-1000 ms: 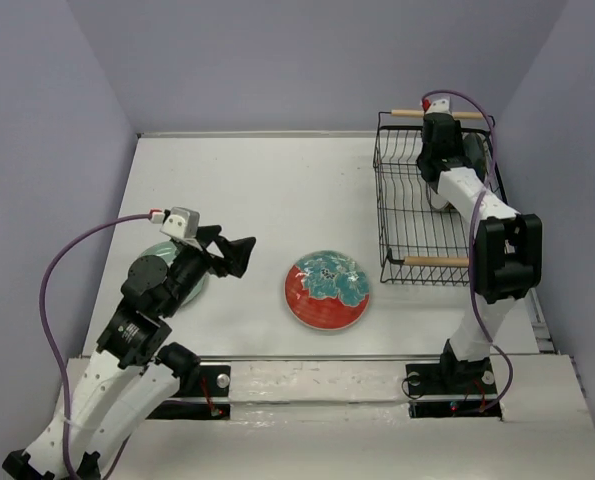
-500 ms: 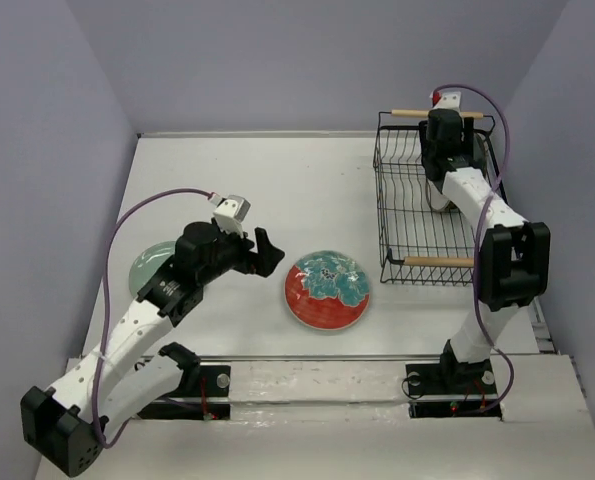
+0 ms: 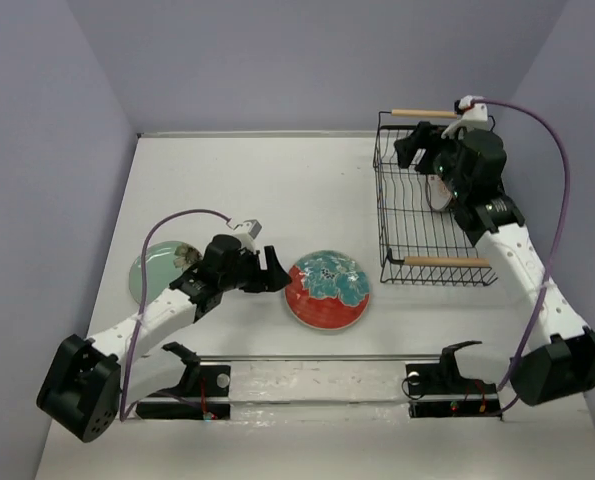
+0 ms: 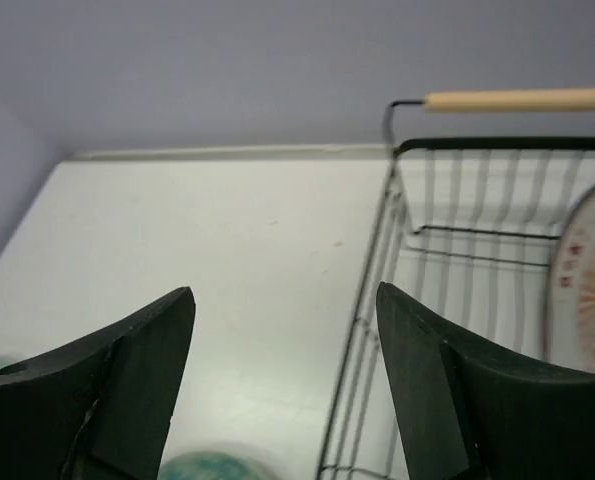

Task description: Load the plates into the dish rack

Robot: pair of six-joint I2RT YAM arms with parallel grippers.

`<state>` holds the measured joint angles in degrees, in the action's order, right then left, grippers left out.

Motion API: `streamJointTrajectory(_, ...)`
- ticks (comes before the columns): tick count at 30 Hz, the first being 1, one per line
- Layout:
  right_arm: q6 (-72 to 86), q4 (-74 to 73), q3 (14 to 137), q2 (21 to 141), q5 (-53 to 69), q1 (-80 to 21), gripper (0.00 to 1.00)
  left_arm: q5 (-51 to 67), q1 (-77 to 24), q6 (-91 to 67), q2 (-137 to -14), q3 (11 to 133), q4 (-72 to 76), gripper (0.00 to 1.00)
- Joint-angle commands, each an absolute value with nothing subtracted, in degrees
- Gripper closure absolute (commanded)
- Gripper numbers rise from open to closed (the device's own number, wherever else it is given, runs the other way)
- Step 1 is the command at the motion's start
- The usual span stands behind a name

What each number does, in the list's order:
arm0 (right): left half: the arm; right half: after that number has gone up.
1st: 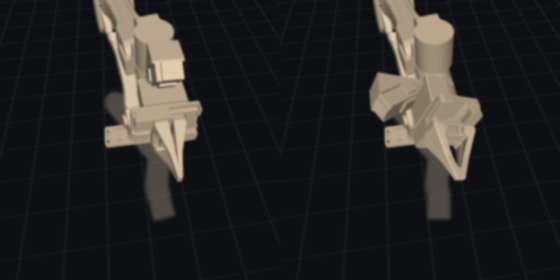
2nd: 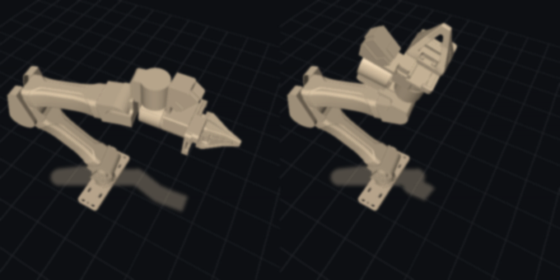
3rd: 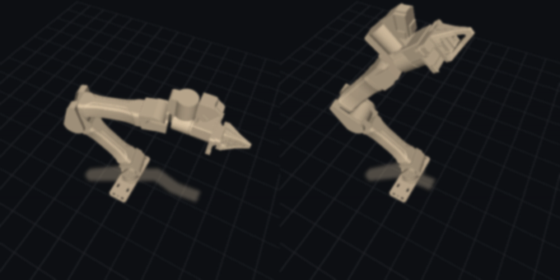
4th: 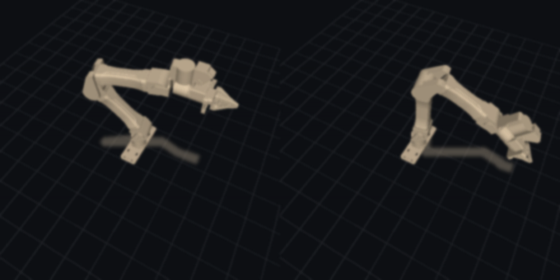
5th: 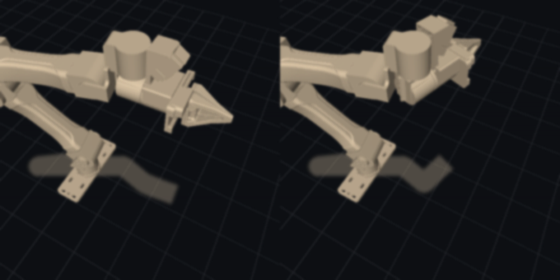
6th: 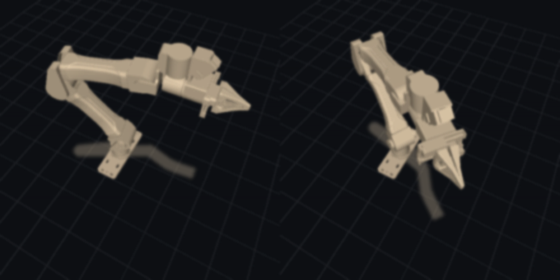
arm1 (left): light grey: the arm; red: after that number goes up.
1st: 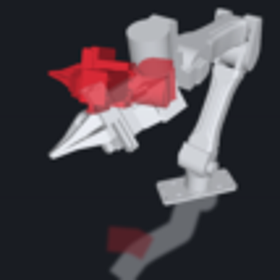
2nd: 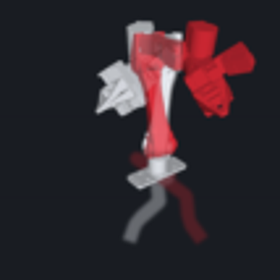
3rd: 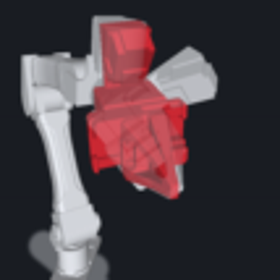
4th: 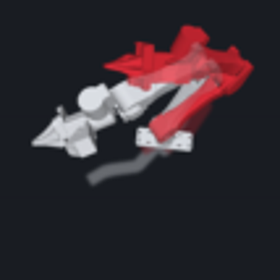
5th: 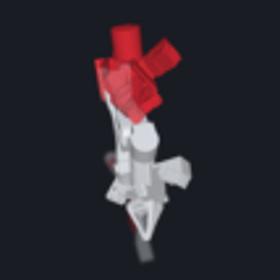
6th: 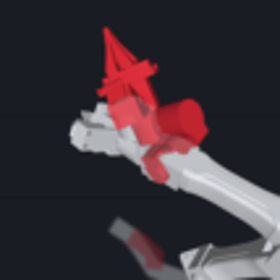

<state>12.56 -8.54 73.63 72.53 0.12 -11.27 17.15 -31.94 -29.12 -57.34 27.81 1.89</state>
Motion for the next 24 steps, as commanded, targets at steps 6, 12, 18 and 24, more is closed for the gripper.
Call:
streamJointTrajectory(6, 23.46, -0.7, 57.58, 61.36, 17.75, -20.82, 0.23, 24.17, -33.13, -37.0, -72.32, 23.99, 20.82, 0.23)
streamJointTrajectory(12, 26.45, 3.43, 50.37, 58.89, 23.2, -21.88, 0.28, 25.4, -34.28, -38.41, -78.75, 23.82, 26.71, 0.33)
streamJointTrajectory(18, 28.56, 6.85, 46.94, 56.87, 23.64, -21.88, 0.29, 24.35, -34.72, -40.78, -84.72, 23.12, 33.56, 0.71)
streamJointTrajectory(24, 26.46, 4.32, 48.51, 57.57, 27.59, -21.88, 0.29, 22.5, -34.19, -41.04, -80.43, 20.92, 33.93, 0.94)
